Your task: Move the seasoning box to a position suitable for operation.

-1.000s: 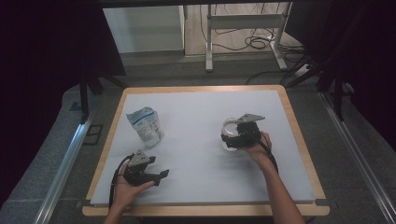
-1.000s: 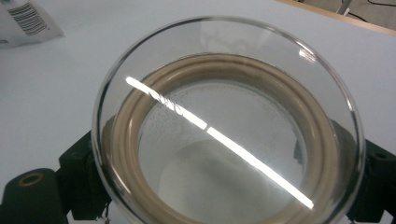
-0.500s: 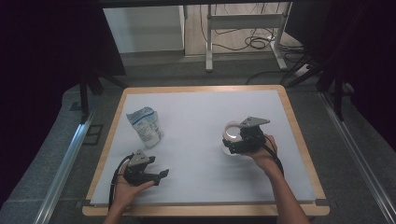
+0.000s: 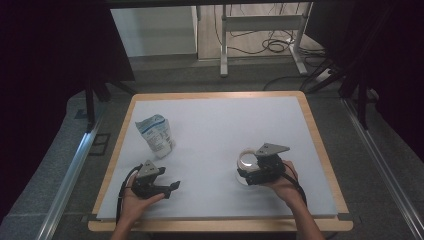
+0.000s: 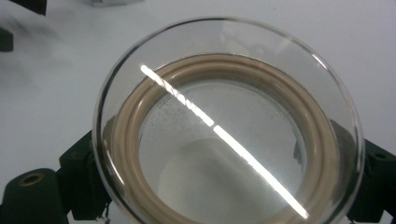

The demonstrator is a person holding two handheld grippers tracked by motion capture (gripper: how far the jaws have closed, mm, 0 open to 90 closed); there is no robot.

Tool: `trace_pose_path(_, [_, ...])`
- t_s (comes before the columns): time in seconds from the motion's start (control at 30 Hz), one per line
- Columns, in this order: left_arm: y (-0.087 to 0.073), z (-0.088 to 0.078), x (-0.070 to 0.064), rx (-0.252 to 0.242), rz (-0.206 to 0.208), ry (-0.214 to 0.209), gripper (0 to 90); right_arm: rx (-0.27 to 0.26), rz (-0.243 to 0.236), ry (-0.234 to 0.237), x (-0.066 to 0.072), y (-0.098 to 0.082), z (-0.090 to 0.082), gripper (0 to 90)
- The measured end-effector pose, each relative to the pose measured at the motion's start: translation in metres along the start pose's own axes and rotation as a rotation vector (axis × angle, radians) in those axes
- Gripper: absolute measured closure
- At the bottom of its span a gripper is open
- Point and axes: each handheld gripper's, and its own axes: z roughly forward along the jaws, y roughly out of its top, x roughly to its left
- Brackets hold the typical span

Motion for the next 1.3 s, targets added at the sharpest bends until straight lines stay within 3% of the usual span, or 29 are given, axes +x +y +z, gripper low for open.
trace_pose_path(0.23, [0.000,0.001,-0.002,0.002,0.003,-0.001,20.3,-0.027,0.020,-0.021,0.002,-0.003,0.000,9.1])
trace_pose_path(0.3, [0.000,0.000,-0.002,0.001,0.003,0.000,20.3,-0.034,0.039,-0.028,0.003,-0.003,-0.001,2.0])
trace_pose_path(0.47, [0.000,-0.002,0.000,-0.005,0.000,0.005,20.3,-0.125,0.058,-0.034,0.003,0.001,-0.027,3.9])
trace_pose_path(0.53, [0.000,-0.002,0.000,-0.004,-0.002,0.007,20.3,-0.189,0.075,-0.022,0.001,-0.001,-0.048,13.1])
trace_pose_path(0.57, [0.000,-0.001,0.000,-0.003,-0.001,0.007,20.3,-0.189,0.075,-0.022,0.001,-0.001,-0.048,13.1])
trace_pose_path(0.7, [0.000,0.000,-0.002,0.003,0.003,0.006,20.2,-0.244,0.142,-0.056,-0.006,-0.005,-0.073,32.7])
trace_pose_path(0.9, [0.000,-0.001,-0.002,0.000,0.001,0.006,20.2,-0.243,0.206,-0.068,-0.016,-0.014,-0.090,68.1])
trace_pose_path(1.03, [-0.001,0.000,-0.003,0.005,0.001,0.005,20.2,-0.237,0.198,-0.074,-0.016,-0.019,-0.093,85.0])
trace_pose_path(1.1, [-0.002,0.001,-0.003,0.007,-0.003,0.003,20.2,-0.233,0.190,-0.070,-0.015,-0.021,-0.092,89.8])
trace_pose_path(1.3, [-0.003,0.003,-0.002,0.014,-0.004,0.006,20.3,-0.191,0.140,-0.077,-0.008,-0.020,-0.089,90.0])
